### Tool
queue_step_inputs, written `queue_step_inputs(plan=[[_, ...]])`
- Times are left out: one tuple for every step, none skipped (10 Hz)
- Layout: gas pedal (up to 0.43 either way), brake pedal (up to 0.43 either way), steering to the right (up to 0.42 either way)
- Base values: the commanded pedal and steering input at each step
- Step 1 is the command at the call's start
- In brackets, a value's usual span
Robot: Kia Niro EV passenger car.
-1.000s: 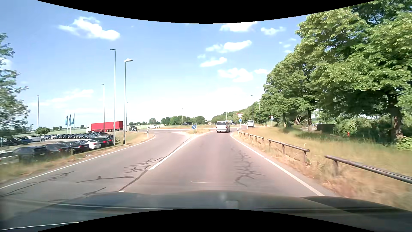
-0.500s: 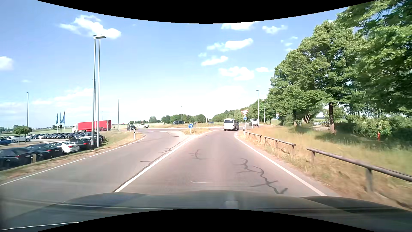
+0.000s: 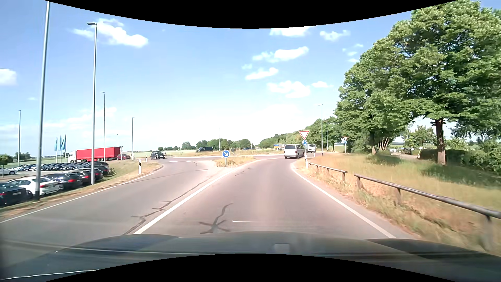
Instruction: Follow the waypoints while adhering to traffic rules and regulations
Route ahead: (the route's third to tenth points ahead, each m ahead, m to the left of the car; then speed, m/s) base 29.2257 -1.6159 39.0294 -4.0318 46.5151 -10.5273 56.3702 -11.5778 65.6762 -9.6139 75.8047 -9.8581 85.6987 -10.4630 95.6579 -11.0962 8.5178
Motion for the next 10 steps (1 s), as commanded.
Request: queue_step_inputs(plan=[[0.0,0.22,-0.006],[0.0,0.22,-0.005],[0.0,0.22,-0.004],[0.0,0.226,-0.001],[0.0,0.226,0.001],[0.0,0.226,0.001],[0.0,0.226,0.003],[0.0,0.232,0.007],[0.0,0.232,0.01],[0.0,0.238,0.012]])
